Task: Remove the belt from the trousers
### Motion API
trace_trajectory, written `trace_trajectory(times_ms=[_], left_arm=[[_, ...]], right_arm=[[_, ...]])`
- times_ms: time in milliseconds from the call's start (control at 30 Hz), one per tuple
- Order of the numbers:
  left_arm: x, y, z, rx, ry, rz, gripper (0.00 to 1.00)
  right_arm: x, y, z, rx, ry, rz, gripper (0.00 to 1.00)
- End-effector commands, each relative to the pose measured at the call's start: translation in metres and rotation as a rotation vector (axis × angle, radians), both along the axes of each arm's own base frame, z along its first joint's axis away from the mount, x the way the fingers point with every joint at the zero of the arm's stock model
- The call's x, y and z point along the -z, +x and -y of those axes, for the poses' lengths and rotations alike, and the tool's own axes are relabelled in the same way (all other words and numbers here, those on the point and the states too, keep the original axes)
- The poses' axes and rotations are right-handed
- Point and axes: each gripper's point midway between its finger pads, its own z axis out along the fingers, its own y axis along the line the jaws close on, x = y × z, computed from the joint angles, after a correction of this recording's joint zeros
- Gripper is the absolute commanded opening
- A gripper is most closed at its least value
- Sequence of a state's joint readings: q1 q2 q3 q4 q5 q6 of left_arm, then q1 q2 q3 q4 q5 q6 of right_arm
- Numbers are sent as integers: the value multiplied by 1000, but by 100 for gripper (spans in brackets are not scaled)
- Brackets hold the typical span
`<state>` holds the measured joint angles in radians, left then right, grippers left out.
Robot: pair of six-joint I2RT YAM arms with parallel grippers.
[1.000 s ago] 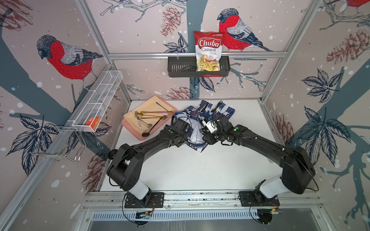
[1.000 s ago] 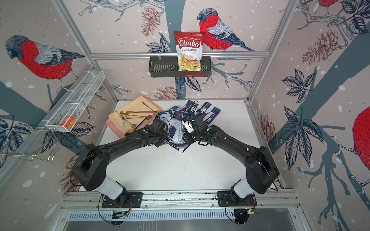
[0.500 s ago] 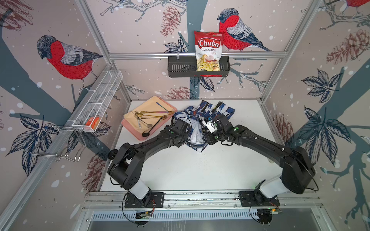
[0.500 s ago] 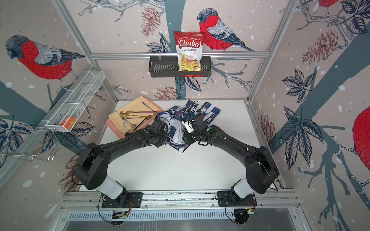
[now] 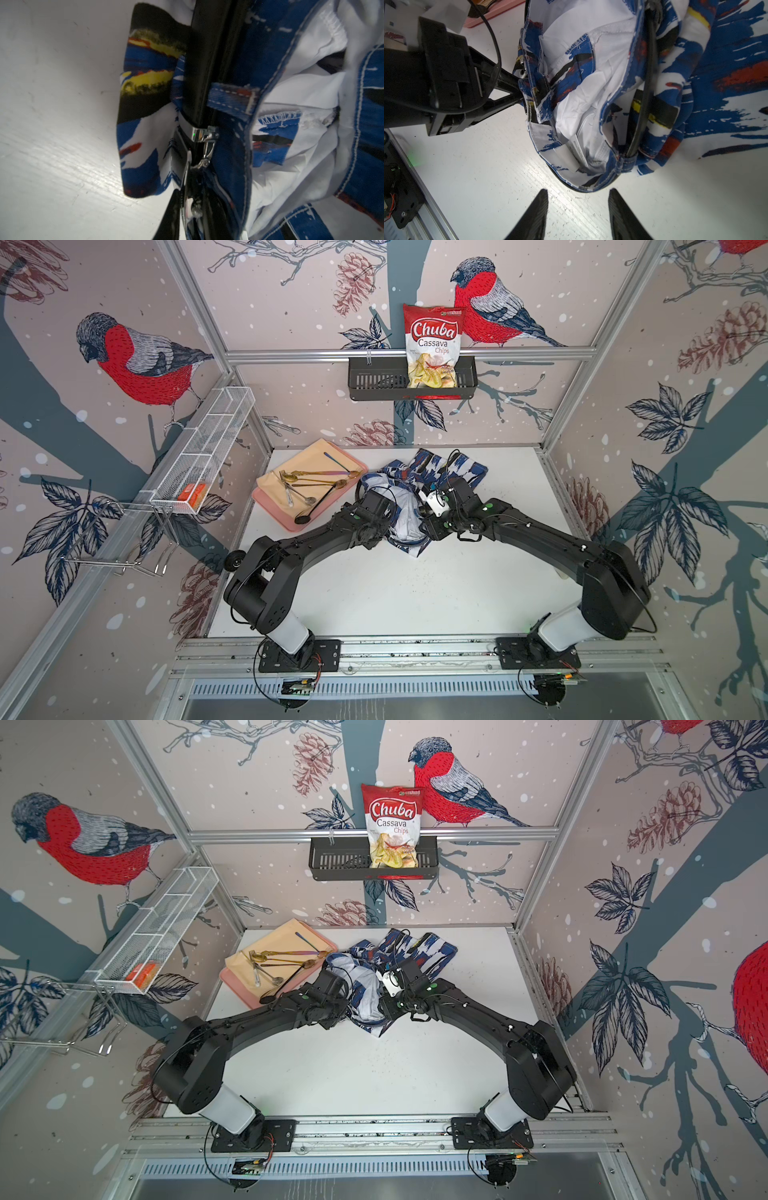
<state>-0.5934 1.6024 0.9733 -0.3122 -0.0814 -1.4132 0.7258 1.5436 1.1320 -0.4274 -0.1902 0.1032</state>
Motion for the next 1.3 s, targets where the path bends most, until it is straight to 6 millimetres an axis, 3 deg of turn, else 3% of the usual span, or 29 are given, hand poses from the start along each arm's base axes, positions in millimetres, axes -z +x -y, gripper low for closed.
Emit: trace_trajectory(times_ms=[0, 100, 167, 467, 500, 533, 600, 700, 800, 1000, 1267], left_arm=[[-4, 5, 0, 5, 5, 24, 12], [-3, 5, 0, 10, 8, 20, 13], [-3, 6, 1, 14, 5, 25, 0], [-4, 7, 4, 20, -12, 39, 0], [-6, 9, 6, 27, -17, 46, 3], [-8, 10, 7, 29, -21, 50, 13], [-12, 13, 9, 38, -26, 63, 22], [-12, 12, 12, 61, -20, 62, 29], [-22, 15, 17, 64, -23, 74, 30], [-19, 5, 17, 42, -37, 51, 27], [0, -6, 20, 36, -41, 18, 27]], right_arm=[[-3, 2, -4, -17, 11, 7, 50], [-4, 2, -5, -18, 14, 8, 50], [-4, 1, -5, -18, 14, 9, 50], [-2, 0, -3, -22, 10, 10, 50], [-3, -1, -3, -22, 10, 11, 50], [-3, 0, -3, -22, 11, 11, 50], [-3, -1, -3, -23, 14, 10, 50], [-3, -1, -3, -23, 16, 10, 50], [-3, -2, -3, -23, 17, 8, 50], [-2, -5, -1, -23, 22, 5, 50], [1, -8, 4, -28, 11, 6, 51]])
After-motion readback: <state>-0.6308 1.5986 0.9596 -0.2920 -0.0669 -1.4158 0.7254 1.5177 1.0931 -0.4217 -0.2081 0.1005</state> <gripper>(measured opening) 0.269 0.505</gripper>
